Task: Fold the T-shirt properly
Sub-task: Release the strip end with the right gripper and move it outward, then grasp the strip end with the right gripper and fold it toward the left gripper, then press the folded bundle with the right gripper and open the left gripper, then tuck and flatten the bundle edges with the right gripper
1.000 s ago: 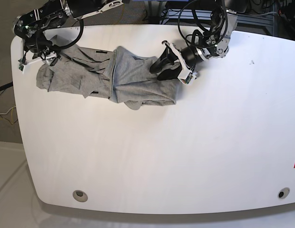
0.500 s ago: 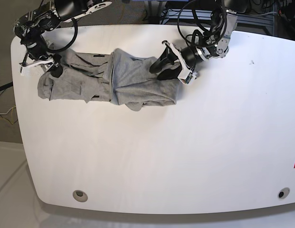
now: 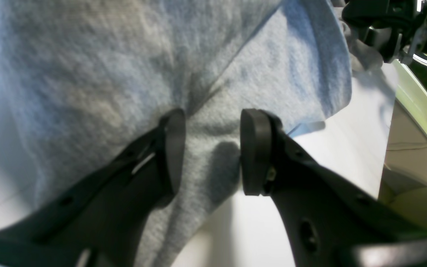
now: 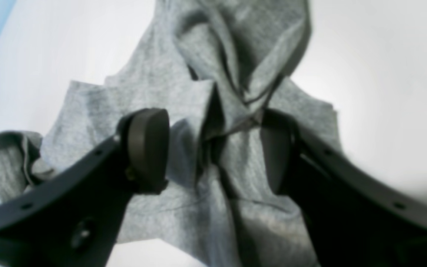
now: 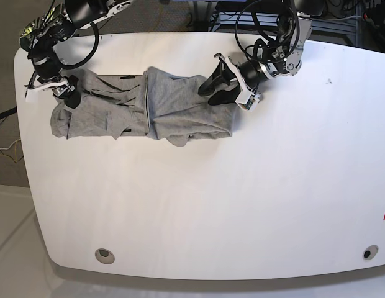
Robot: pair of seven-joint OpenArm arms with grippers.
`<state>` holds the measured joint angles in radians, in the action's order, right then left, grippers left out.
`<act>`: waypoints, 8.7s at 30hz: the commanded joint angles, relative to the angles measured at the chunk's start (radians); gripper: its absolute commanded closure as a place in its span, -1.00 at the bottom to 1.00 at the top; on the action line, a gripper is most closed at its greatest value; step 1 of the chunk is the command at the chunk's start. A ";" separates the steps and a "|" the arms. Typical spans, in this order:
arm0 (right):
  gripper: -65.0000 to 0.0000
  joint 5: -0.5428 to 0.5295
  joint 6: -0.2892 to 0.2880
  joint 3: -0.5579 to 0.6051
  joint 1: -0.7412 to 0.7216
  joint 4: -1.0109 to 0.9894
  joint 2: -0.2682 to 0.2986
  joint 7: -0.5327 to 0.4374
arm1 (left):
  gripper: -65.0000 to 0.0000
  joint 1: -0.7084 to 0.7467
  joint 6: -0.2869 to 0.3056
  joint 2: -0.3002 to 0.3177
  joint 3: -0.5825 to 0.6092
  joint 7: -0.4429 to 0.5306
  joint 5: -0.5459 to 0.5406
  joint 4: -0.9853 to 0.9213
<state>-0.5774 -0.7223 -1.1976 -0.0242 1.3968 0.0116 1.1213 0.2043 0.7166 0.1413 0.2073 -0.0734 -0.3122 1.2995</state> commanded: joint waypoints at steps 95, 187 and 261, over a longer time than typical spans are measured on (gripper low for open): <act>1.00 -0.180 0.024 0.698 0.057 0.557 -0.169 0.187 | 0.30 -0.001 -0.018 0.025 -0.009 -0.033 0.025 -0.004; 0.89 0.003 0.024 1.027 0.062 0.112 -0.152 -0.074 | 0.30 0.093 -0.018 0.022 -0.404 -0.309 0.018 0.493; 0.02 -0.184 0.085 1.155 0.022 0.342 -0.109 -0.073 | 0.30 0.091 -0.018 0.001 -0.444 -0.308 0.026 0.377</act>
<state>-0.7399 -0.6285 -0.0158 0.0143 1.7142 -0.1013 1.0737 0.2996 0.6956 0.1379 -0.2348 -0.4042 -0.2661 1.6608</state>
